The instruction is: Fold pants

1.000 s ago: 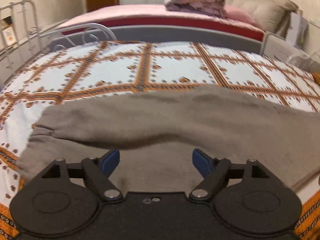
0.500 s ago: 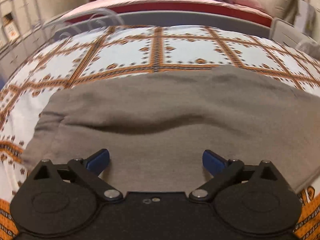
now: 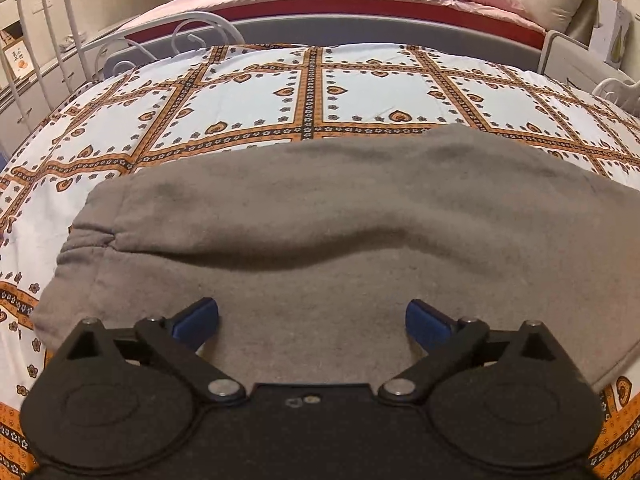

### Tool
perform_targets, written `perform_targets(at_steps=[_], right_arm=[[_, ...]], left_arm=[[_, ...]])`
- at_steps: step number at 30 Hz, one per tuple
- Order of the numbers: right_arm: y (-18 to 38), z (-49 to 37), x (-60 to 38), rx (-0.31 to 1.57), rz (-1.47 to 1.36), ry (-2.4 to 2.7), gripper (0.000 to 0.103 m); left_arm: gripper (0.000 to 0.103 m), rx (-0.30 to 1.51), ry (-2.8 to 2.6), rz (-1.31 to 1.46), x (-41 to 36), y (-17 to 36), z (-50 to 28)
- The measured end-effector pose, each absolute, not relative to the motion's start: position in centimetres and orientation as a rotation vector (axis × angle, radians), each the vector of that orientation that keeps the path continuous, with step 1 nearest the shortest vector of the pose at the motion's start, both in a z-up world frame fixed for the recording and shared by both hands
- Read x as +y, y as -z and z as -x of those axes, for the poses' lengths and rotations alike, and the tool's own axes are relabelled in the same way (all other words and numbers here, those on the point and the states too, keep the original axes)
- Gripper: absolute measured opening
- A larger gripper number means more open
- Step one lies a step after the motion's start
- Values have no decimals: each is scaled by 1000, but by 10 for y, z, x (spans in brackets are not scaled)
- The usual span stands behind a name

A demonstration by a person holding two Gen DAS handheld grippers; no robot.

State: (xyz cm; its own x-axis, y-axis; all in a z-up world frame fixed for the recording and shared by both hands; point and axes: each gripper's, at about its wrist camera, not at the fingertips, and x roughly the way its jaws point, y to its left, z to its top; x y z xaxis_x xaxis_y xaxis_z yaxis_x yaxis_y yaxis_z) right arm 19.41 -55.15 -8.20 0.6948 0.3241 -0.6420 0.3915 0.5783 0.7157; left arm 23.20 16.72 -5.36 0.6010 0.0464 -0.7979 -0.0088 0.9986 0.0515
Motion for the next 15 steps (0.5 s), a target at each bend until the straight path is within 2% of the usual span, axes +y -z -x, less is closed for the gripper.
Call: perform_targets(at_steps=[8, 15], right_arm=[[106, -167, -561, 787, -1257, 86, 20], [116, -161, -558, 719, -1274, 102, 20]], left_arm=[[95, 931, -44, -46, 172, 54, -229], [97, 939, -59, -53, 168, 56, -232]])
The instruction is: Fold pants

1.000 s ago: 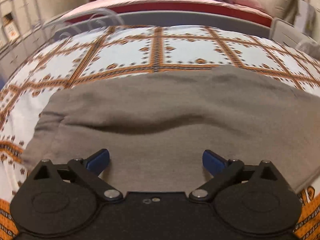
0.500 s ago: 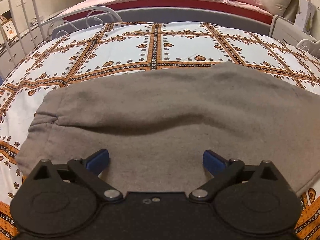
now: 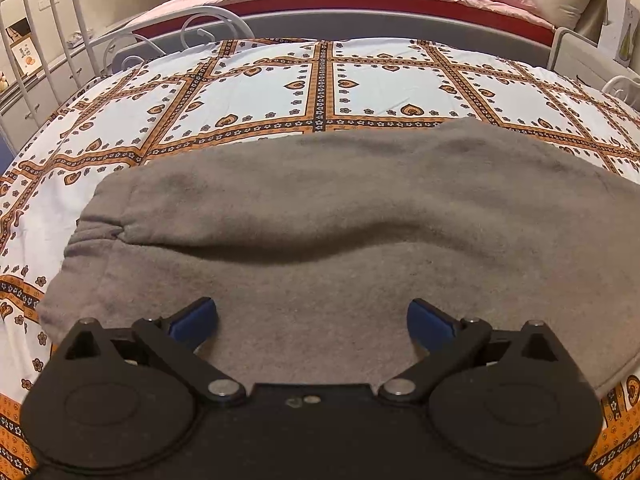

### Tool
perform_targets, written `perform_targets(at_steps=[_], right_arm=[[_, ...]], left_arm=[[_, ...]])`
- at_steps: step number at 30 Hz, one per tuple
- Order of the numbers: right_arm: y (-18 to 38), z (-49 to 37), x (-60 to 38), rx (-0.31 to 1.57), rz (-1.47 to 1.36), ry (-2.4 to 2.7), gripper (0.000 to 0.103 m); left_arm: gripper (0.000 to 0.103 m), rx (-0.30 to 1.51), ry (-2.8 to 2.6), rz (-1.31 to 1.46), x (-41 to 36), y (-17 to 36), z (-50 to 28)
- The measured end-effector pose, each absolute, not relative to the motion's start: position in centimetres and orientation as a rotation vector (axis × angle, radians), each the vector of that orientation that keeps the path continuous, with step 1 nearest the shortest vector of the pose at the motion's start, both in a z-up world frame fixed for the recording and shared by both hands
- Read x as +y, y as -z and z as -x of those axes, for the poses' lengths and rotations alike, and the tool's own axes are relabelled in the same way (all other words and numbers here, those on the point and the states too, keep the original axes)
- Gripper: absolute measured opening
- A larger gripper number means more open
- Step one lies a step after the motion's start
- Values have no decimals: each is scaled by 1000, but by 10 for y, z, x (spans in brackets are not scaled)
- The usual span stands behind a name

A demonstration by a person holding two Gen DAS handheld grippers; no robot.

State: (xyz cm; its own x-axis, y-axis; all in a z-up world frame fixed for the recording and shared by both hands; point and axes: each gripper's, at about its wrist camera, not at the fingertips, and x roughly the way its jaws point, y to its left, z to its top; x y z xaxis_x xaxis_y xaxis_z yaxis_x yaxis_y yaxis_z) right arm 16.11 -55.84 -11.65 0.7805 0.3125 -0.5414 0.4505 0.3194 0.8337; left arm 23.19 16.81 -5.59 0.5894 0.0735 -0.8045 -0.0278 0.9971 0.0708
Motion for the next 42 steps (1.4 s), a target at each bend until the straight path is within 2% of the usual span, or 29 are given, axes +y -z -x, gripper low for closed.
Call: perform_targets(at_steps=[10, 12, 17, 24, 31, 32, 33, 34, 35, 37, 42], right_arm=[[116, -185, -555, 686, -1213, 60, 20], [100, -190, -543, 693, -1082, 81, 14], [40, -201, -487, 653, -685, 84, 13], [-22, -216, -334, 548, -246, -54, 13], [-7, -215, -152, 547, -86, -351, 13], [2, -214, -128, 559, -70, -412, 21], [16, -210, -98, 597, -18, -493, 39], [35, -210, -69, 684, 77, -565, 46], [52, -210, -49, 766, 137, -596, 46], [59, -195, -41, 681, 148, -578, 47], [49, -191, -67, 608, 23, -618, 46]], left_arm=[[96, 927, -80, -46, 176, 53, -225], [96, 915, -97, -37, 181, 50, -221], [96, 875, -135, 15, 201, 42, -208], [94, 821, -124, 70, 230, 34, -186], [95, 690, -172, 128, 260, 13, -150], [95, 683, -198, 170, 270, 12, -146], [95, 683, -228, 213, 280, 13, -142], [95, 691, -262, 255, 289, 16, -139], [95, 700, -291, 293, 297, 18, -136], [95, 701, -308, 342, 308, 21, -132], [95, 705, -311, 316, 309, 23, -135]])
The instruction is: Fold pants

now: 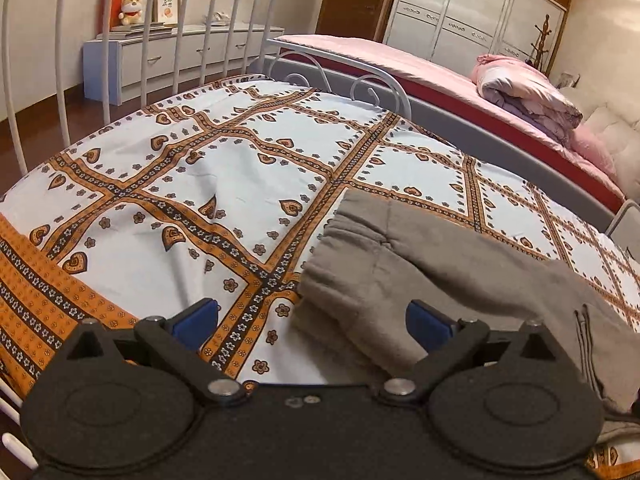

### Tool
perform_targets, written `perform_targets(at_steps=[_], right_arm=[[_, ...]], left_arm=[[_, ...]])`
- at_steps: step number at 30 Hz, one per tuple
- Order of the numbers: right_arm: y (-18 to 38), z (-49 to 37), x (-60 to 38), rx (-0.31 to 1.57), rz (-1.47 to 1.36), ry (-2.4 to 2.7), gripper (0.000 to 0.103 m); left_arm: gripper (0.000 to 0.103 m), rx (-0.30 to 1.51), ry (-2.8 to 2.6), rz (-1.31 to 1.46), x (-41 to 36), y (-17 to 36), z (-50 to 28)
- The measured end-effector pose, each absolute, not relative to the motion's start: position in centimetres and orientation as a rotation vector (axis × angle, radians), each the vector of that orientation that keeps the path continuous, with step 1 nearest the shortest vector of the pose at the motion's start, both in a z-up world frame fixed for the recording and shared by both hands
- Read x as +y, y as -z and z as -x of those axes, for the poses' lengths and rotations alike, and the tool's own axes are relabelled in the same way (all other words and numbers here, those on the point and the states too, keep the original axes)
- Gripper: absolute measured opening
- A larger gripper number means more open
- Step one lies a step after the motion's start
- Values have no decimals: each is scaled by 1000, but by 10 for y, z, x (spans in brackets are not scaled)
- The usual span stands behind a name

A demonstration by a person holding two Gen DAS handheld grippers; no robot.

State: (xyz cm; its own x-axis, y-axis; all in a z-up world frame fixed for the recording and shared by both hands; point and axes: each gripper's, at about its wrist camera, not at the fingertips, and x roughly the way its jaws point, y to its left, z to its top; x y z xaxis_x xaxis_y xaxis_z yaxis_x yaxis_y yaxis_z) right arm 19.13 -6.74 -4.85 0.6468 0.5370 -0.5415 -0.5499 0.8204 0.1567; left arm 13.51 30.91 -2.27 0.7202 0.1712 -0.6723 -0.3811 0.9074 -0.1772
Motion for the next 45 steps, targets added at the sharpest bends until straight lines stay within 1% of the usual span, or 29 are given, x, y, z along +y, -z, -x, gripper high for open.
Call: perform_targets(at_steps=[3, 5, 6, 7, 8, 10, 13, 15, 16, 17, 18, 19, 21, 23, 26, 28, 30, 31, 32, 35, 37, 40, 41, 43, 44, 45], right_arm=[[38, -203, -72, 621, -18, -531, 46], [48, -217, -71, 687, -33, -497, 46], [58, -226, -67, 759, -35, -513, 46], [63, -225, -64, 763, -31, -519, 46], [62, -221, -63, 737, -20, -526, 46], [54, -226, -67, 743, -17, -560, 46], [38, -227, -98, 666, -73, -507, 46], [33, -229, -122, 647, -82, -418, 46], [36, -233, -132, 660, -70, -372, 46], [45, -240, -140, 713, -60, -344, 46], [60, -253, -145, 823, -62, -356, 46], [62, -255, -150, 814, -65, -391, 46], [49, -258, -160, 762, -73, -412, 46], [33, -265, -177, 674, -96, -355, 46], [24, -299, -203, 659, -147, -271, 46], [29, -327, -210, 711, -146, -247, 46], [52, -353, -215, 861, -163, -245, 46], [59, -359, -216, 874, -174, -255, 46], [61, -356, -217, 868, -157, -264, 46], [42, -345, -217, 830, -112, -290, 46], [34, -324, -222, 810, -143, -340, 47], [27, -286, -228, 821, -98, -377, 47], [30, -278, -231, 842, -108, -383, 47], [46, -264, -233, 944, -117, -404, 47], [55, -259, -230, 957, -72, -415, 46], [56, -254, -228, 924, -35, -422, 47]], left_arm=[[95, 720, -292, 301, 304, 25, -138], [95, 734, -276, 287, 299, 26, -142], [95, 741, -272, 277, 296, 27, -143], [95, 746, -270, 271, 295, 28, -142], [95, 752, -269, 270, 294, 29, -143], [95, 763, -269, 271, 294, 32, -145], [95, 762, -268, 269, 295, 32, -145], [95, 766, -267, 268, 295, 33, -146], [95, 768, -268, 267, 295, 33, -147], [95, 770, -270, 266, 295, 33, -148], [95, 770, -270, 267, 294, 33, -148], [95, 767, -269, 266, 293, 33, -149], [95, 764, -259, 254, 291, 32, -150], [95, 771, -258, 239, 289, 32, -152], [95, 786, -257, 239, 288, 35, -154], [95, 794, -259, 229, 286, 35, -155], [95, 797, -260, 229, 285, 36, -156], [95, 798, -261, 230, 284, 36, -156], [95, 799, -260, 230, 283, 36, -156], [95, 804, -258, 223, 282, 36, -157], [95, 805, -255, 223, 282, 37, -158], [95, 806, -259, 225, 282, 37, -158], [95, 808, -260, 230, 283, 37, -158], [95, 811, -259, 236, 283, 38, -158], [95, 814, -258, 240, 283, 38, -158], [95, 816, -257, 248, 283, 38, -158]])
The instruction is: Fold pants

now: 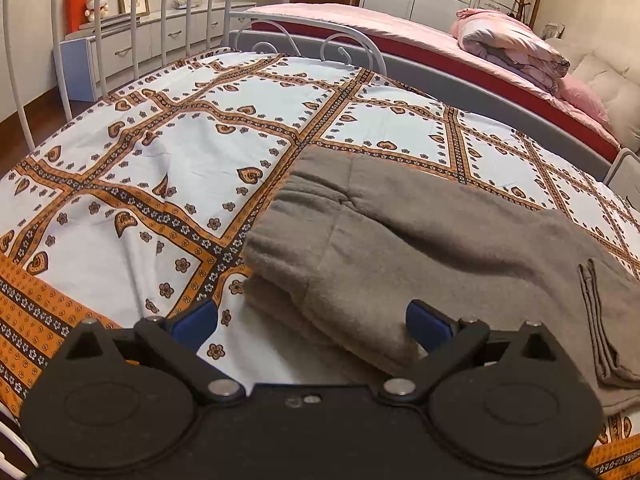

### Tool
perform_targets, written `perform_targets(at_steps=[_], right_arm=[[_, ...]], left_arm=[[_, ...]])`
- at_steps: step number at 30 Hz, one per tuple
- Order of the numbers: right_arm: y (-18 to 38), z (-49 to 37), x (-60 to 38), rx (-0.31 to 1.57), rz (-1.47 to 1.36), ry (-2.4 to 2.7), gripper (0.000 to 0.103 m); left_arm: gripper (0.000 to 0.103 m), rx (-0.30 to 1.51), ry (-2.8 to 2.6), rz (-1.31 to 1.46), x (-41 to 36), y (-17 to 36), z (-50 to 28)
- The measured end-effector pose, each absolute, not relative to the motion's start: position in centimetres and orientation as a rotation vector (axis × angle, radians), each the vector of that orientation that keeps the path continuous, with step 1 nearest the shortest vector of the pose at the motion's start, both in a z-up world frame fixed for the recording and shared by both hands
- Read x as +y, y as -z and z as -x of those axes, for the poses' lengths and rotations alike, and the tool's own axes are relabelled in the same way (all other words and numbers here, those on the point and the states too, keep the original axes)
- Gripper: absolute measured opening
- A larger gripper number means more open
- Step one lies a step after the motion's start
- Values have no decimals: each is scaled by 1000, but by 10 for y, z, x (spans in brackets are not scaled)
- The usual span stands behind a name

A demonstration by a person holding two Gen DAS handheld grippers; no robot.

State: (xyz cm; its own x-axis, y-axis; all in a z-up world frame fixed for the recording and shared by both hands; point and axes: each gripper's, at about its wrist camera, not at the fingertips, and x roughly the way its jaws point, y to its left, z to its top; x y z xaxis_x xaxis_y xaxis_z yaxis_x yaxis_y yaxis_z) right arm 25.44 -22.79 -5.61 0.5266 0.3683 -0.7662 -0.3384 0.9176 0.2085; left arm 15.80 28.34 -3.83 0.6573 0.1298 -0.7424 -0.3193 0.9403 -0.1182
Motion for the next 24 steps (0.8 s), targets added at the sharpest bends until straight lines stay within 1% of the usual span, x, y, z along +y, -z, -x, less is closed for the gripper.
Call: perform_targets(at_steps=[2, 4, 5, 6, 7, 8, 9, 11, 16, 24], right_arm=[[45, -255, -226, 918, -46, -408, 47], [31, -249, -233, 838, -105, -436, 48], [25, -246, -237, 813, -118, -439, 54], [22, -245, -239, 804, -115, -431, 69], [19, -244, -241, 794, -104, -418, 75], [16, -243, -243, 775, -92, -409, 81], [13, -243, -245, 759, -83, -403, 81], [9, -247, -248, 758, -90, -396, 81], [9, -251, -248, 754, -131, -400, 81], [15, -245, -241, 744, -105, -413, 82]], left_arm=[[95, 820, -254, 287, 286, 39, -156], [94, 817, -243, 319, 290, 40, -153], [89, 815, -236, 347, 293, 40, -150], [78, 813, -231, 386, 298, 41, -148], [73, 813, -225, 445, 303, 43, -145], [64, 811, -213, 507, 309, 45, -143], [59, 808, -200, 569, 314, 49, -140], [56, 804, -188, 659, 321, 55, -138], [56, 807, -199, 740, 328, 68, -147], [54, 754, -183, 724, 333, 77, -167]])
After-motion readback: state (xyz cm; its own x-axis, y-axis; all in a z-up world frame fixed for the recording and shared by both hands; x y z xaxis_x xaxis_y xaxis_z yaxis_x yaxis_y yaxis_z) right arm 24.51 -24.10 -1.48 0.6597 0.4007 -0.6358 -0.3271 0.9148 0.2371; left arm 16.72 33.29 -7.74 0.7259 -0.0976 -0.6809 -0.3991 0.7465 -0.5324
